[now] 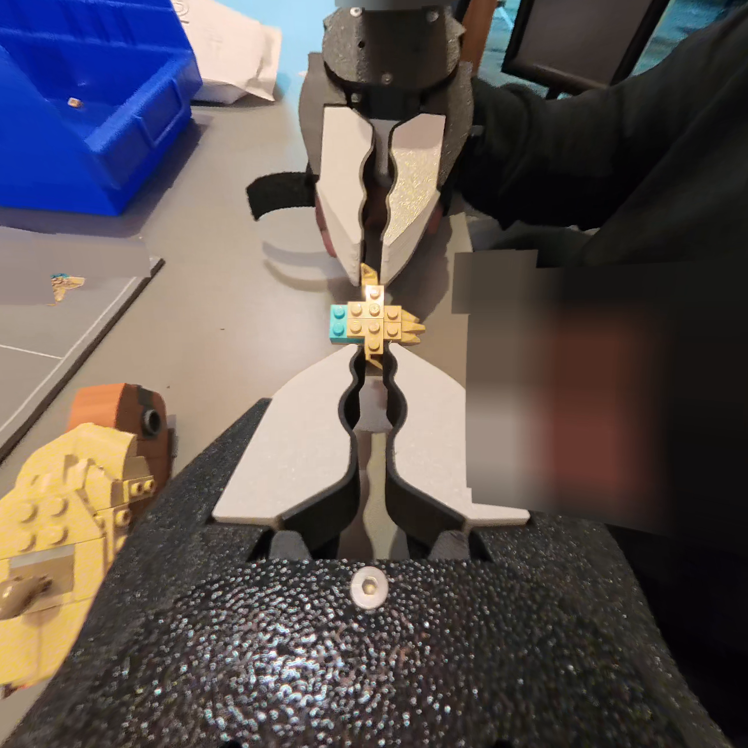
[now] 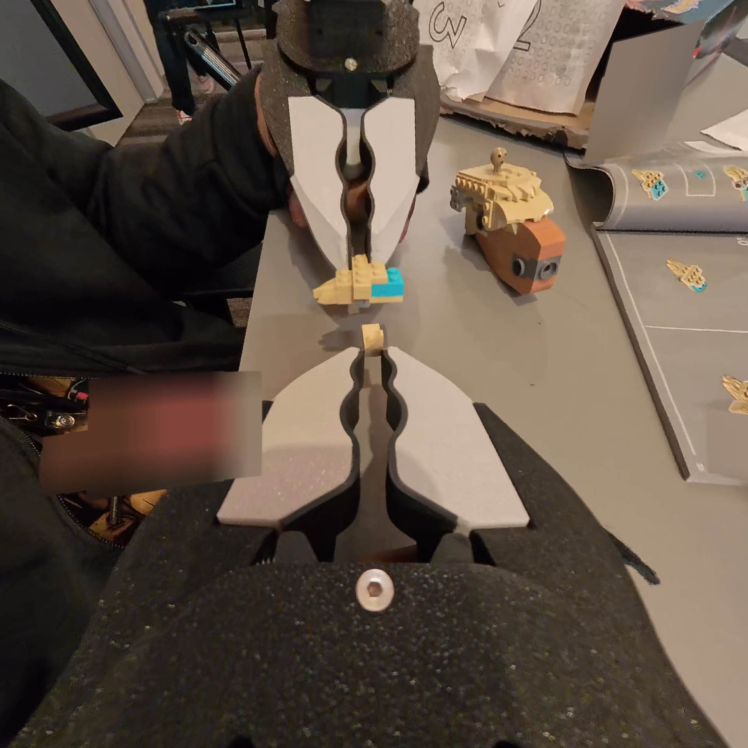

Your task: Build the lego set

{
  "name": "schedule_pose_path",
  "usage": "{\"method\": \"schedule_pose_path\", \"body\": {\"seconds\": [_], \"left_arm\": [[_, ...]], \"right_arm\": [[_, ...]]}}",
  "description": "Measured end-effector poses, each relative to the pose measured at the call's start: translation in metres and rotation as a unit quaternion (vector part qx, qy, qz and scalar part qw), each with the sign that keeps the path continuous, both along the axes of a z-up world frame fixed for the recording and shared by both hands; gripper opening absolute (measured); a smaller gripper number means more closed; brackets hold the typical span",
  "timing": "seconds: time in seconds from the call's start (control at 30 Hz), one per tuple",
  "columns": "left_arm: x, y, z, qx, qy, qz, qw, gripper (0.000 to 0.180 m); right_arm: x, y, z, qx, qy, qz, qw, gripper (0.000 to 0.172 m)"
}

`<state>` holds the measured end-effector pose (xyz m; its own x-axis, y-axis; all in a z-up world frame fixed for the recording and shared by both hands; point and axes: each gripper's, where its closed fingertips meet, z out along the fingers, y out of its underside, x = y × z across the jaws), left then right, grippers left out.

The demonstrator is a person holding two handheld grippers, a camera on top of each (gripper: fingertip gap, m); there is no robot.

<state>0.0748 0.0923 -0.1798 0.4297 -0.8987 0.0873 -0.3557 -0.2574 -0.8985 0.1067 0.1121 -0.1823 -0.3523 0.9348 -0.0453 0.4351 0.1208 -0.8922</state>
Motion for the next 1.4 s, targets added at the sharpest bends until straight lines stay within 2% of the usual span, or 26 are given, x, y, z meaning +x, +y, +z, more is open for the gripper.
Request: {"method": "schedule_pose_path", "body": {"seconds": [0.03, 0.2, 0.33, 0.83, 1.4], "left_arm": [[0.002, -0.001, 0.0, -0.013, -0.007, -0.008, 1.0, 0.008], [0.005, -0.001, -0.008, -0.073, -0.005, -0.017, 0.997, 0.008], [0.004, 0.003, -0.011, -0.094, -0.007, -0.01, 0.995, 0.008], [0.006, 0.004, -0.026, -0.104, 0.044, -0.001, 0.994, 0.008], [0.007, 0.003, -0.024, -0.106, 0.034, -0.008, 0.994, 0.007]], "right_arm": [[-0.001, -0.001, 0.001, -0.003, 0.002, 0.003, 1.0, 0.008], [-0.003, -0.004, -0.001, -0.005, -0.009, 0.012, 1.0, 0.008], [-0.002, -0.005, -0.005, -0.008, -0.027, 0.014, 1.0, 0.008], [-0.001, -0.002, -0.022, 0.002, -0.094, 0.004, 0.996, 0.008], [-0.002, -0.003, -0.017, -0.032, -0.087, 0.014, 0.996, 0.008]]}}
